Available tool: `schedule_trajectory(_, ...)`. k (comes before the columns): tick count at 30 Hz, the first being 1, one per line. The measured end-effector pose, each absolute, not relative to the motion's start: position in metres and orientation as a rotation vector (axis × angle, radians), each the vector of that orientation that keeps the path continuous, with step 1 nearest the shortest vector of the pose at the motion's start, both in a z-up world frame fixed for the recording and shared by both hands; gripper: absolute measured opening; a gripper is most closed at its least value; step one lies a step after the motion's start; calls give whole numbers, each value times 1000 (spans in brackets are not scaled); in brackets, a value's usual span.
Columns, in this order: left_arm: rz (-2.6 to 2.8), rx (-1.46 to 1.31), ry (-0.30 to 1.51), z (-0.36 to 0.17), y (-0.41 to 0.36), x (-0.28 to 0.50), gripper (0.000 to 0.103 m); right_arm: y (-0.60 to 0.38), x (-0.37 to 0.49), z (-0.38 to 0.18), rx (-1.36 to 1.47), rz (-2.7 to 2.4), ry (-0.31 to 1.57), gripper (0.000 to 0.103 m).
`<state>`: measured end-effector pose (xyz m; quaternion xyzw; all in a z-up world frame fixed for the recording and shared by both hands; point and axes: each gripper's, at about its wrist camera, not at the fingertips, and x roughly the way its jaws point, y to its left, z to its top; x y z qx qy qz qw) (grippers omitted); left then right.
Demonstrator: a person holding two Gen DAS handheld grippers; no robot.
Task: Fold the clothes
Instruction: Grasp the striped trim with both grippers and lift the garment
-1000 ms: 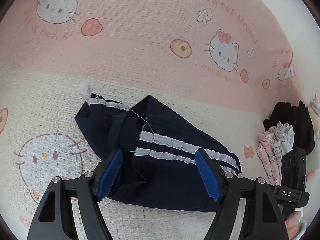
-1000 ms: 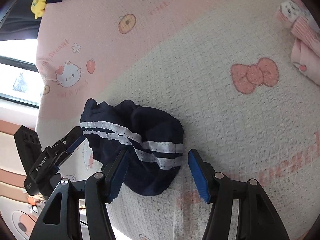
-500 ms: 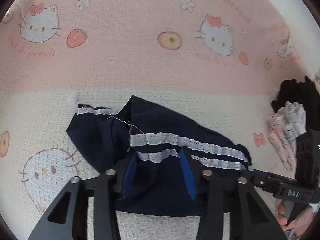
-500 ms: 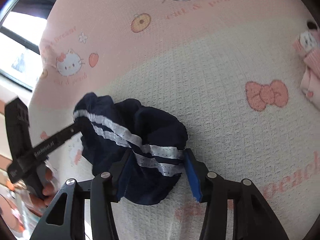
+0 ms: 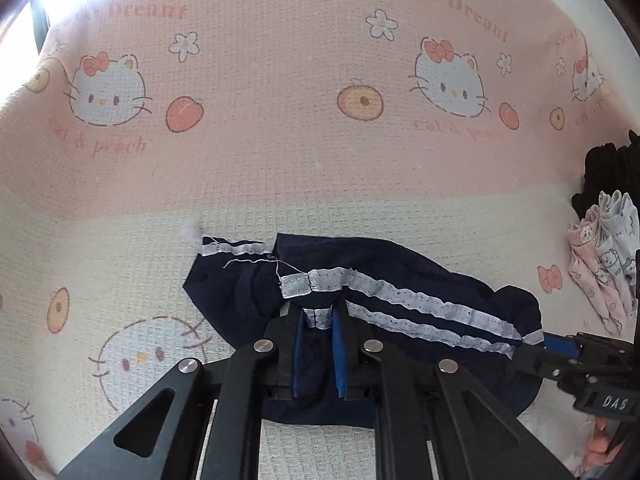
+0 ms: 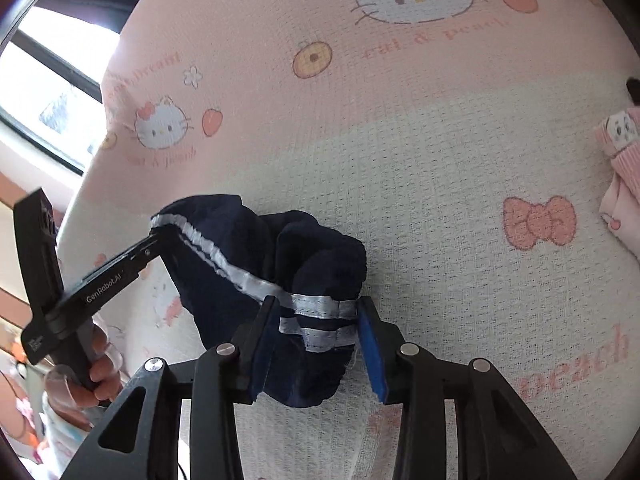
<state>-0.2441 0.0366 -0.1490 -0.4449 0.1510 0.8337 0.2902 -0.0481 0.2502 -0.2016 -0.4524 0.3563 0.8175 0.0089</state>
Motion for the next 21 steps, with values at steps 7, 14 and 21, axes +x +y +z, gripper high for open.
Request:
schedule_trajectory(7, 2221, -1243, 265, -130, 19, -256, 10, 246, -57, -215, -1481, 2490, 1076, 39)
schedule_trajectory(14, 2227, -1244, 256, -125, 9, -254, 10, 239, -64, -219, -1526, 2503, 1001, 38)
schedule_trajectory(21, 2219, -1269, 229, -127, 0, -254, 10, 243, -60, -201, -1422, 2611, 1038, 10)
